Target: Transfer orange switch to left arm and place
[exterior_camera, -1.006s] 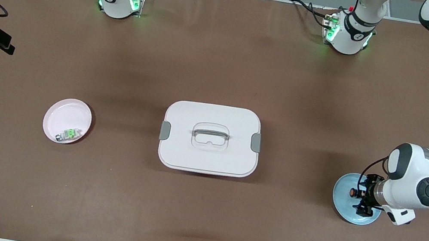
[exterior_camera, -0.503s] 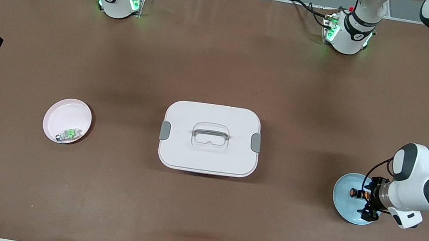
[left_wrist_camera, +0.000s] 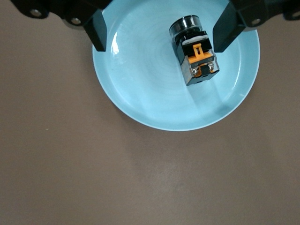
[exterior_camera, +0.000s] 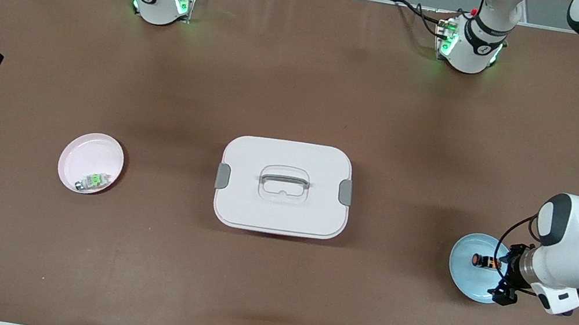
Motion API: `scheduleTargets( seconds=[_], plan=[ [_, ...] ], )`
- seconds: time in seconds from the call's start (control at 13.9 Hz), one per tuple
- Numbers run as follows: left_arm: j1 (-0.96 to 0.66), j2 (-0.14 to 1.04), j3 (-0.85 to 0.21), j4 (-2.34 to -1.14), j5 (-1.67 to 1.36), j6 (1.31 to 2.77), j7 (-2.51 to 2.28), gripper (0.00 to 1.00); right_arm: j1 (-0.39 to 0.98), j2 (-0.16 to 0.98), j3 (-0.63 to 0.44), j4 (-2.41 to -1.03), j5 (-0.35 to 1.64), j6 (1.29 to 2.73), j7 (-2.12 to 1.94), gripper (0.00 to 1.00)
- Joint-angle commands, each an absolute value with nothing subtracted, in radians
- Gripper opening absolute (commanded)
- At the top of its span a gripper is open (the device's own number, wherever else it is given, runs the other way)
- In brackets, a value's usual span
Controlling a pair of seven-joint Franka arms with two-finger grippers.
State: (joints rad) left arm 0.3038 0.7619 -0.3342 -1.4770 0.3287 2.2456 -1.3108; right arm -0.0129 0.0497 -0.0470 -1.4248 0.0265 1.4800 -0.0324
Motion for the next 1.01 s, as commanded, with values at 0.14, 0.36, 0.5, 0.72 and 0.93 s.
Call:
scheduleTargets(
  seconds=[0.14,0.36,0.5,0.72,0.93],
  plan=[
    [0.215,0.649,-0.201,-1.549,0.301,2.235,-1.148,1.0,-0.026,0.025,-0.04,-1.456,0.043,1.497,-0.025,1.0],
    [0.157,0.605,-0.112,-1.584,0.2,2.235,-1.001,1.0,-0.037,0.025,-0.04,-1.456,0.043,1.496,-0.025,1.0],
    [0.149,0.566,-0.086,-1.621,0.192,2.235,-0.869,1.0,-0.041,0.025,-0.04,-1.456,0.043,1.496,-0.025,1.0],
    [0.057,0.52,0.01,-1.661,0.192,2.235,-0.757,1.0,-0.041,0.026,-0.04,-1.456,0.044,1.496,-0.023,1.0],
    [0.04,0.471,0.035,-1.695,0.19,2.235,-0.645,1.0,-0.041,0.026,-0.04,-1.451,0.052,1.496,-0.023,1.0]
  ],
)
